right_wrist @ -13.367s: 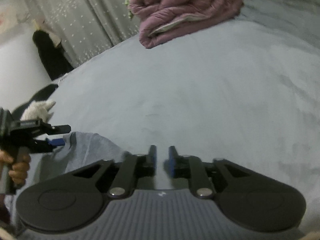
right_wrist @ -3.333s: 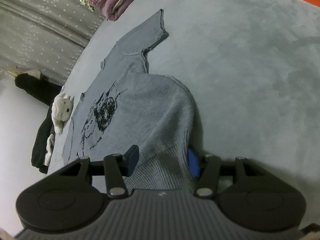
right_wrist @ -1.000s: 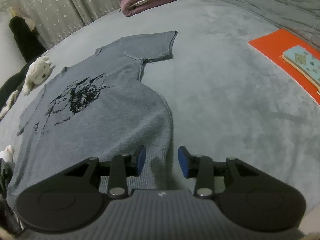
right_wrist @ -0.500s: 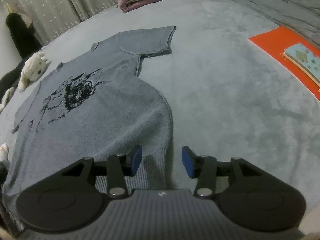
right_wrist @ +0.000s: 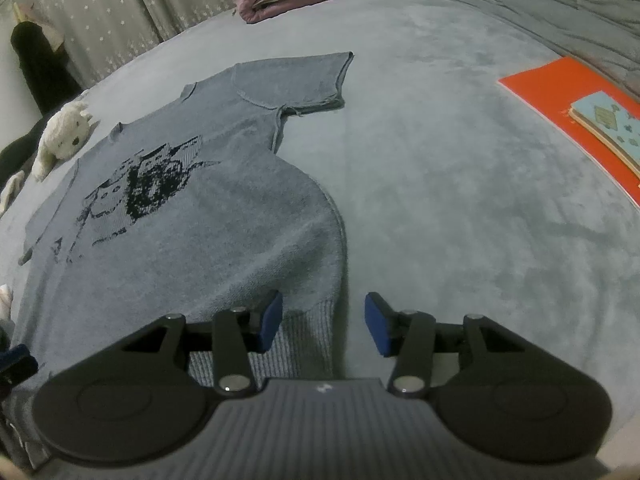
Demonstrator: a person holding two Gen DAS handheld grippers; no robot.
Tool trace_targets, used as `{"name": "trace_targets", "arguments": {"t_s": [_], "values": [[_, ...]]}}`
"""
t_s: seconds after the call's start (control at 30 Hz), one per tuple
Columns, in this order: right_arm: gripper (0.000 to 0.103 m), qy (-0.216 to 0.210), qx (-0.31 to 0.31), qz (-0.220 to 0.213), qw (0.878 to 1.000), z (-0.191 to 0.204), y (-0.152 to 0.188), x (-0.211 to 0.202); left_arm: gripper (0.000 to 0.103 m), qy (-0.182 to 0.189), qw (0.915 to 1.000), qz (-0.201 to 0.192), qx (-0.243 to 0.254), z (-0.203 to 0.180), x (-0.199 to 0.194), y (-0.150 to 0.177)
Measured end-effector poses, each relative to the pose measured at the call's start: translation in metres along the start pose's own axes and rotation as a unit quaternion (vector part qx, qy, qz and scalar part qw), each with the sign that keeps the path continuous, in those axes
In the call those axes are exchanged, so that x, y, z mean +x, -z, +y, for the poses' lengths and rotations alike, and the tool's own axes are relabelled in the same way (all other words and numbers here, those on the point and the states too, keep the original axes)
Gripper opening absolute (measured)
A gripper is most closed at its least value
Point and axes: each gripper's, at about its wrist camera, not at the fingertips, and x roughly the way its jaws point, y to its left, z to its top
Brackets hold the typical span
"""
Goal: Fold clothes
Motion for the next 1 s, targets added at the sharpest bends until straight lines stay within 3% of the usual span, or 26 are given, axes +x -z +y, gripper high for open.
{"name": "trace_targets", "arguments": {"t_s": [0.3,0.53,1.0], "values": [[0.055,0.009,-0.022,0.003,1.000,0.007,0.003,0.003,0.054,-0.002,0.9994,0.035,-0.009,0.006,0.013,0.011],[0.057,0.018,-0.040,0.003,0.999,0.013,0.005,0.005,0.056,-0.007,0.9993,0.037,0.002,0.004,0.017,0.017],[0.061,0.068,-0.155,0.002,0.986,0.040,0.019,0.009,0.059,-0.010,0.9991,0.037,0.016,0.002,0.016,0.020]]}}
